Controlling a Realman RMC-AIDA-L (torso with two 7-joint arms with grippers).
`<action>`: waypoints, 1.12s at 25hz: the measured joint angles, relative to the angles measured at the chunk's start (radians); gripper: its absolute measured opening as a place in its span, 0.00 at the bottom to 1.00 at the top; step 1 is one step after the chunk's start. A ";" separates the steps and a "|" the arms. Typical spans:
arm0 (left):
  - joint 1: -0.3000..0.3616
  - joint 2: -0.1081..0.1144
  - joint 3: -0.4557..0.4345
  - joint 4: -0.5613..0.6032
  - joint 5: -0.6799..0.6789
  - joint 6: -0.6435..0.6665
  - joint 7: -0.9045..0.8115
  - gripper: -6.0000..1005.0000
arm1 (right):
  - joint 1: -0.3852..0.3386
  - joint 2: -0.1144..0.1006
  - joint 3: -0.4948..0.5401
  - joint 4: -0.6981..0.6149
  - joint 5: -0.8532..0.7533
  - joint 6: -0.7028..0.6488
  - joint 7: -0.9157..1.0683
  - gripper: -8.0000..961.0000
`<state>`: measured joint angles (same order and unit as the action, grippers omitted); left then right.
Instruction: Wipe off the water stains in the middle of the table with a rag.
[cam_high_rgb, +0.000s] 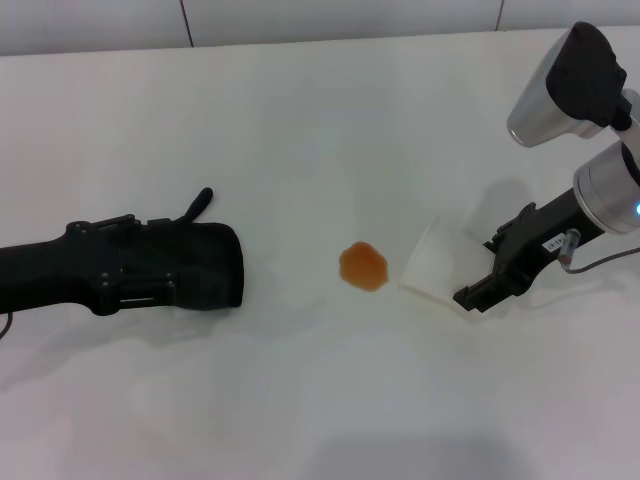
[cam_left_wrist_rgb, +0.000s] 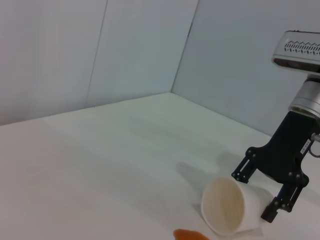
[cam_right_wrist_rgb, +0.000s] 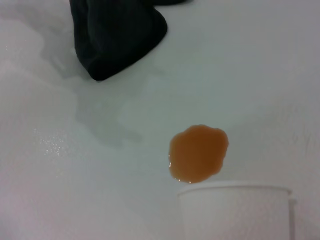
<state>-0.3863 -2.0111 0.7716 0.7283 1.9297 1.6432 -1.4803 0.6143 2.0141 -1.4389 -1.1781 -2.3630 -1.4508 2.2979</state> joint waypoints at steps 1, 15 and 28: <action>0.000 0.000 0.000 0.001 0.000 0.000 0.000 0.87 | 0.000 0.000 0.000 0.000 0.000 -0.001 0.000 0.82; 0.001 -0.002 0.000 0.002 0.000 0.005 -0.001 0.87 | 0.000 0.000 0.004 -0.023 0.012 -0.009 0.000 0.65; -0.003 -0.002 -0.005 0.003 0.000 0.001 -0.002 0.87 | -0.195 -0.001 0.174 -0.315 0.347 0.068 -0.189 0.64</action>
<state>-0.3892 -2.0126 0.7669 0.7316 1.9296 1.6443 -1.4818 0.4197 2.0128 -1.2646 -1.4930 -2.0156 -1.3827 2.1090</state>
